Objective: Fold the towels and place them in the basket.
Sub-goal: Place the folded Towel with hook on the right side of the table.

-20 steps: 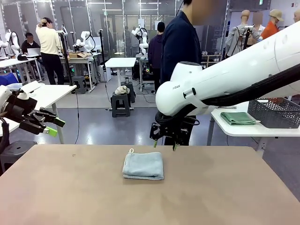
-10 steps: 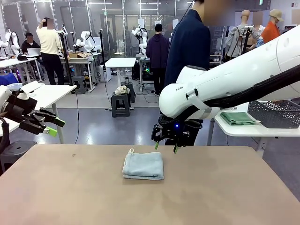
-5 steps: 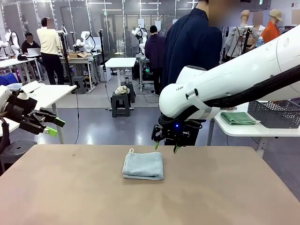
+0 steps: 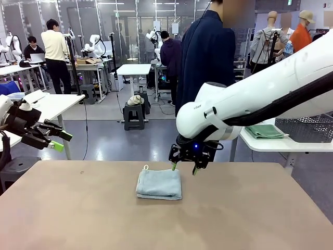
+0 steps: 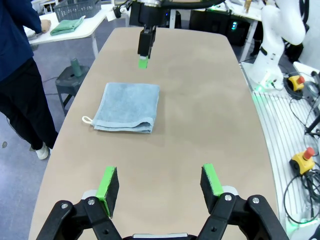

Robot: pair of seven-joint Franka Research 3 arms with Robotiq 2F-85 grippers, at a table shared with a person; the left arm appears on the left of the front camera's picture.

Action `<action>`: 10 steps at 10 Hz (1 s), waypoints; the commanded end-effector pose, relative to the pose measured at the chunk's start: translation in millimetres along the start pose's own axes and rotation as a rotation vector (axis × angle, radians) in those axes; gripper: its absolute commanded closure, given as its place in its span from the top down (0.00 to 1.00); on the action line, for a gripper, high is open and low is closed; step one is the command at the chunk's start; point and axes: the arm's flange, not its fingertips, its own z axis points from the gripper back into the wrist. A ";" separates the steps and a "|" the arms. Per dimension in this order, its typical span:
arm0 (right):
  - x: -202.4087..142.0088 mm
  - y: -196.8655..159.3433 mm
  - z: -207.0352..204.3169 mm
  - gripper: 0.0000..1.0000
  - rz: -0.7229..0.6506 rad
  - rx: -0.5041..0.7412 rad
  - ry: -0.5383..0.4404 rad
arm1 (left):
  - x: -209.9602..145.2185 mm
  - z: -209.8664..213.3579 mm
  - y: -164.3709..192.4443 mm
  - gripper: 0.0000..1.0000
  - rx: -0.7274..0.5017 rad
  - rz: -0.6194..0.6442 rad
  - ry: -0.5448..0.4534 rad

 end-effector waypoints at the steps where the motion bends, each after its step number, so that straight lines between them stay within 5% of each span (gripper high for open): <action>1: 7.9 -1.0 -21.6 0.84 -0.023 0.020 -0.022 | 1.7 1.1 -1.1 0.84 -0.004 -0.007 0.005; 10: 17.3 5.2 -81.6 0.84 -0.038 0.020 -0.040 | 1.7 1.1 -1.1 0.84 -0.004 -0.007 0.005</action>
